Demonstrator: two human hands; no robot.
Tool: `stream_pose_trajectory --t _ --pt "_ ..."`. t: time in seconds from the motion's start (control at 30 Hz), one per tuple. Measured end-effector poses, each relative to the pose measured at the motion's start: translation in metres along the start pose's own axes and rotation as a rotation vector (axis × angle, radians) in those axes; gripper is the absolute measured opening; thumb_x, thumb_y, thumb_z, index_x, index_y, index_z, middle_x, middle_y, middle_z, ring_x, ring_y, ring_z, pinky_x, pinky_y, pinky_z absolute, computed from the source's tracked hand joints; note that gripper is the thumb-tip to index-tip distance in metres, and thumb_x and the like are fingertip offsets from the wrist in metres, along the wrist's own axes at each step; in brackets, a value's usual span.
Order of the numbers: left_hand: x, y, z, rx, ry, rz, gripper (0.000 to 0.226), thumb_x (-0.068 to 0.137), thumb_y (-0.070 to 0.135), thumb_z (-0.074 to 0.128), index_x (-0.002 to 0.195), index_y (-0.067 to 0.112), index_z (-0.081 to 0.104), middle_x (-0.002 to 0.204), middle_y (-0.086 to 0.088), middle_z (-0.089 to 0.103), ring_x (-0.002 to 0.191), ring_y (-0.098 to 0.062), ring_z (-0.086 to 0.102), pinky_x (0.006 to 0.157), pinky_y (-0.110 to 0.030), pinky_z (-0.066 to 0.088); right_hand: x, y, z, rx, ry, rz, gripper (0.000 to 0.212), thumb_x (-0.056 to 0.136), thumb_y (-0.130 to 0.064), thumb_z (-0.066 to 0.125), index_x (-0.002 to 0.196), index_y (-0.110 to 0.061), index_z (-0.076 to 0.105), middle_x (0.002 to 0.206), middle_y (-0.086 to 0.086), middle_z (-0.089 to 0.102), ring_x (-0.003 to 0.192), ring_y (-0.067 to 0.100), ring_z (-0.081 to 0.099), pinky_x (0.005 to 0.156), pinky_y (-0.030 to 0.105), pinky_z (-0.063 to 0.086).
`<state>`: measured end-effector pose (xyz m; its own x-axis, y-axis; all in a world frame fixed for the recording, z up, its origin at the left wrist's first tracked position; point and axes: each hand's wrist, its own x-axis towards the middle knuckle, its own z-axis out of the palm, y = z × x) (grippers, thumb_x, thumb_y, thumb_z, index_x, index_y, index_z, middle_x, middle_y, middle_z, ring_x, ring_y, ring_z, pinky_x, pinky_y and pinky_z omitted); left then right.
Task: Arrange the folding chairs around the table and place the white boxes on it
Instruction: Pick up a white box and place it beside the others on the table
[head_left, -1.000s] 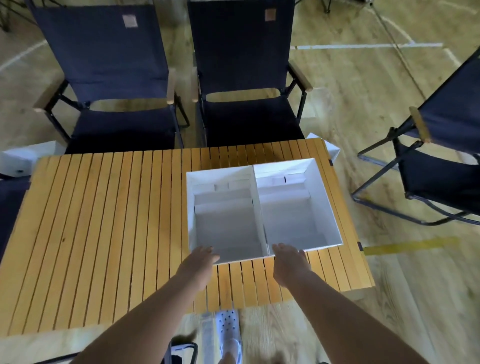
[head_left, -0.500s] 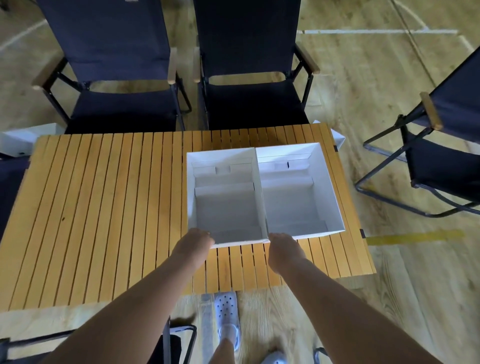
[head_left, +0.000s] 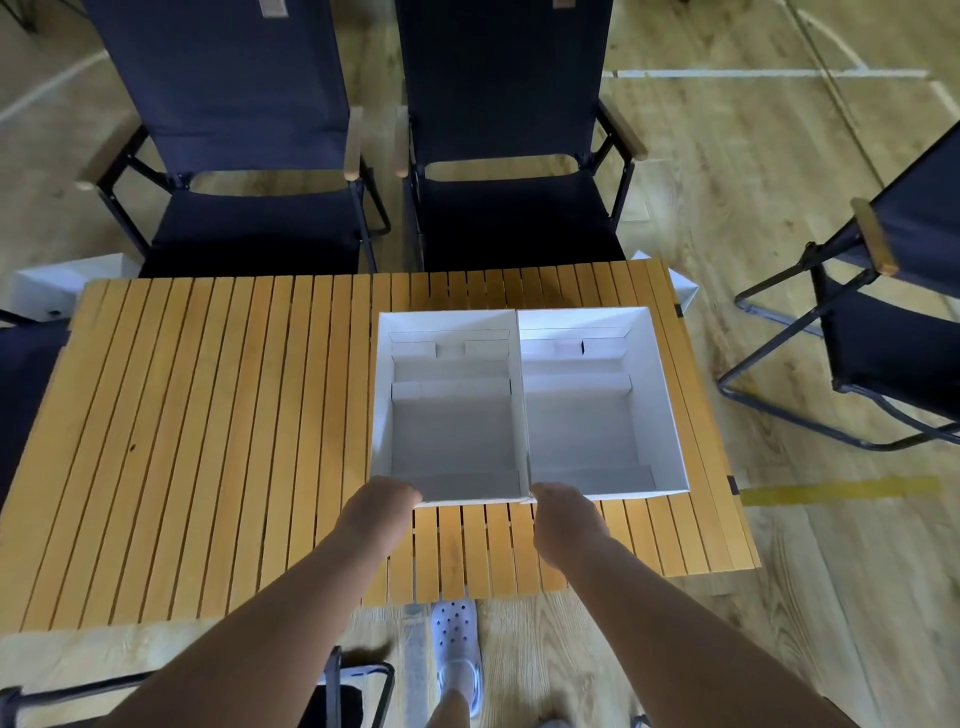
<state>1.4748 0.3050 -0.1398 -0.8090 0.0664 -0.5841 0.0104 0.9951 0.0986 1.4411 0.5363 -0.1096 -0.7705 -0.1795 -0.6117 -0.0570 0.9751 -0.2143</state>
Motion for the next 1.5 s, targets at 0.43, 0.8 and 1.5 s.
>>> stream_pose_trajectory --t 0.43,0.8,1.5 --pt "-0.006 0.007 -0.005 -0.012 -0.011 0.008 0.020 0.091 -0.004 0.050 0.096 0.010 0.064 0.083 -0.002 0.057 0.073 -0.013 0.054 0.069 -0.020 0.043 0.008 0.008 -0.007 -0.043 0.033 -0.047 0.035 0.093 -0.006 0.059 0.127 -0.012 0.056 0.120 0.007 0.064 0.109 0.019 0.063 0.092 0.025 0.050" --pt "-0.002 0.012 0.002 -0.082 0.011 0.006 0.030 0.089 -0.006 0.049 0.105 0.016 0.062 0.091 0.002 0.060 0.083 -0.014 0.059 0.079 -0.025 0.048 0.025 -0.008 -0.012 0.069 0.039 0.062 0.027 0.098 -0.017 0.045 0.124 -0.012 0.054 0.110 0.009 0.067 0.098 0.024 0.065 0.081 0.029 0.054" --pt "-0.004 0.010 0.006 -0.043 -0.028 -0.002 0.038 0.094 -0.003 0.047 0.120 0.021 0.060 0.119 -0.004 0.065 0.113 -0.022 0.061 0.102 -0.041 0.046 0.031 -0.010 -0.002 0.082 0.104 0.060 0.041 0.092 -0.004 0.055 0.130 -0.016 0.049 0.110 0.005 0.066 0.096 0.024 0.067 0.080 0.033 0.058"
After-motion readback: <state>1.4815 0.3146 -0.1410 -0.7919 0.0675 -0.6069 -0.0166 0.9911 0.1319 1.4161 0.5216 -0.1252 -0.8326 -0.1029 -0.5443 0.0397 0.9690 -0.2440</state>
